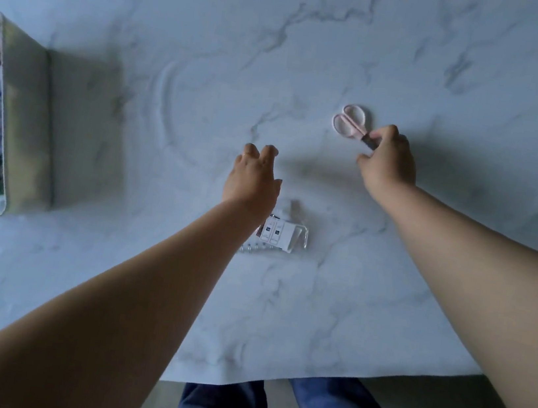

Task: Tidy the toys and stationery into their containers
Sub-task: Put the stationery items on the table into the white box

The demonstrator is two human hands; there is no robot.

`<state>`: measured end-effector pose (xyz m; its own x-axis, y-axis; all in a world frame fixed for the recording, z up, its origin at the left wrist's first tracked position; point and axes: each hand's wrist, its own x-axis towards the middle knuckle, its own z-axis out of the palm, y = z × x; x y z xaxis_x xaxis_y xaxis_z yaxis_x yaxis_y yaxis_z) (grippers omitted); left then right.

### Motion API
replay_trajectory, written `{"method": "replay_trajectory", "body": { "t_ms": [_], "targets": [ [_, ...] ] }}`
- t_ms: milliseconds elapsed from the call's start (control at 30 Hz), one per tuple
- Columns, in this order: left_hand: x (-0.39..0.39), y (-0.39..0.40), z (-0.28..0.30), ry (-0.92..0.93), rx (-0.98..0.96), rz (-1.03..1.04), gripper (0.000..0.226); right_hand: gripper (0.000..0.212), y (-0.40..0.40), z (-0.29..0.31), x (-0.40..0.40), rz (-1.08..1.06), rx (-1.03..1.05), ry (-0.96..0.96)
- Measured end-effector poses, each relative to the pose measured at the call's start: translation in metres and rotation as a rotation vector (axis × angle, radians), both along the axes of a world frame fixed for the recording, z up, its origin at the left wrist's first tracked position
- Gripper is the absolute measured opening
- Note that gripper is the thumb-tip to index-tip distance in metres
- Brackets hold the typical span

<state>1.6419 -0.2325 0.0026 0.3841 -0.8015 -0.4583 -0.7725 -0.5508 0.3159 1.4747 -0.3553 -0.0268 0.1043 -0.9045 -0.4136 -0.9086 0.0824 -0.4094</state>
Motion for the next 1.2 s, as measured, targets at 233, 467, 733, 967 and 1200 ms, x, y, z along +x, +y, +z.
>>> {"method": "replay_trajectory", "body": {
  "t_ms": [233, 467, 733, 967, 1200],
  "targets": [
    [0.023, 0.033, -0.001, -0.003, 0.044, -0.011, 0.044, 0.021, 0.027, -0.002, 0.01, 0.108, 0.085, 0.052],
    [0.008, 0.056, -0.001, 0.052, 0.045, -0.154, 0.055, 0.01, 0.042, 0.007, 0.013, 0.193, 0.207, 0.024],
    [0.003, 0.061, -0.01, -0.005, 0.005, -0.127, 0.029, 0.014, 0.068, 0.014, 0.034, 0.144, 0.206, -0.104],
    [0.05, 0.08, 0.007, 0.238, -0.133, 0.288, 0.007, 0.016, 0.09, 0.046, 0.102, 0.302, 0.2, -0.213],
    [0.171, 0.139, 0.041, 0.083, -0.367, 0.54, 0.019, 0.017, 0.141, 0.069, 0.224, 0.391, 0.178, -0.342]
  ]
}}
